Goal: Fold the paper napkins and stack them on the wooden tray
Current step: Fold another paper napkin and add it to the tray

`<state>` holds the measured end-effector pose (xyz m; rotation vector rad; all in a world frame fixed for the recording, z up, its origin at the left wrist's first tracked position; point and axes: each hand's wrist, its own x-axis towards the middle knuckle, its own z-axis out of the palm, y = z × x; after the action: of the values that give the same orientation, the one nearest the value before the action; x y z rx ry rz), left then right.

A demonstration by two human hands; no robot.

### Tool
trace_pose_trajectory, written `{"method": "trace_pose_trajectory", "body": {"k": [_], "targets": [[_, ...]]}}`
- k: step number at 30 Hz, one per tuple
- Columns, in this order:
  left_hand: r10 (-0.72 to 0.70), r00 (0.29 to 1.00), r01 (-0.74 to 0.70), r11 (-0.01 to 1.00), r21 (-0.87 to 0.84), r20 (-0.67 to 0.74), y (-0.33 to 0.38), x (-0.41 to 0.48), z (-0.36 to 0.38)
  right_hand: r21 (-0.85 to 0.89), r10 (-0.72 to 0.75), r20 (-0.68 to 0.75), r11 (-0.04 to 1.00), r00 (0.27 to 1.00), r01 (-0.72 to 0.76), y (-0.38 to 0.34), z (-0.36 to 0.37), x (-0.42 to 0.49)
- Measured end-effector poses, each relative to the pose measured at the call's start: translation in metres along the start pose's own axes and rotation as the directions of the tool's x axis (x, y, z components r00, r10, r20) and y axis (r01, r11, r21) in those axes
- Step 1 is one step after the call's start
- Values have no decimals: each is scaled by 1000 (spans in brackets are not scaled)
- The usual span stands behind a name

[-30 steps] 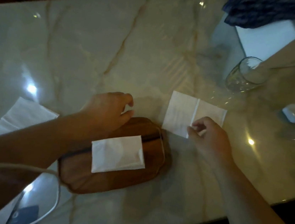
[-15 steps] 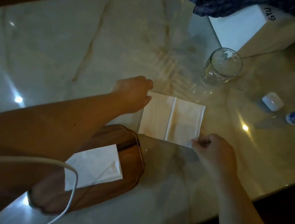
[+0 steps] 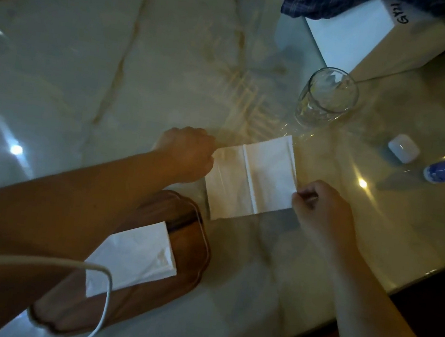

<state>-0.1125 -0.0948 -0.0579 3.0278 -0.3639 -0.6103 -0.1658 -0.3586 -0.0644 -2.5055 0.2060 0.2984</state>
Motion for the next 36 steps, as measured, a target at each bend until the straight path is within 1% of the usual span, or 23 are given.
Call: {"method": "trace_pose_trajectory", "body": {"k": [3,5,10,14,15,17,20,22,24,25,27,31,34,36], "targets": [[26,999,-25,1000,5,-39,4,-23,4,36,-120,-85,992,989,123,-15,-3,13],[53,997,-51,998,28,-64,8,-37,10,35,-210,-113,976,971,215,-29,-2,23],[131,990,-126,989,78,-54,18,-57,21,-17,-370,-47,929,928,369,-60,0,51],[210,976,-207,976,66,-52,22,-68,21,-32,-426,15,904,904,427,-72,3,63],[204,976,-200,978,58,-77,22,-69,17,-28,-439,31,898,898,440,-73,3,64],[161,972,-155,987,50,-169,17,-65,7,-19,-467,58,883,882,469,-73,3,64],[40,949,-51,998,-27,-313,3,-50,-7,18,-511,79,859,856,512,-71,1,58],[5,945,-32,997,-77,-328,-6,-39,-14,42,-530,71,848,845,528,-69,-2,51],[8,961,-22,999,-49,-276,-10,-30,-16,59,-526,58,850,848,523,-67,-4,44],[19,966,-25,999,-21,-257,-12,-27,-16,67,-524,56,851,850,520,-65,-5,41],[78,960,-75,997,22,-269,-12,-25,-14,77,-531,56,847,846,526,-60,-6,34],[248,900,-234,969,83,-358,-11,-35,-5,59,-593,33,805,805,591,-52,-7,20],[323,886,-311,946,91,-334,-10,-48,2,66,-654,33,756,756,651,-44,-3,9],[344,887,-330,939,98,-310,-9,-56,6,65,-697,31,717,717,694,-39,2,1]]}}
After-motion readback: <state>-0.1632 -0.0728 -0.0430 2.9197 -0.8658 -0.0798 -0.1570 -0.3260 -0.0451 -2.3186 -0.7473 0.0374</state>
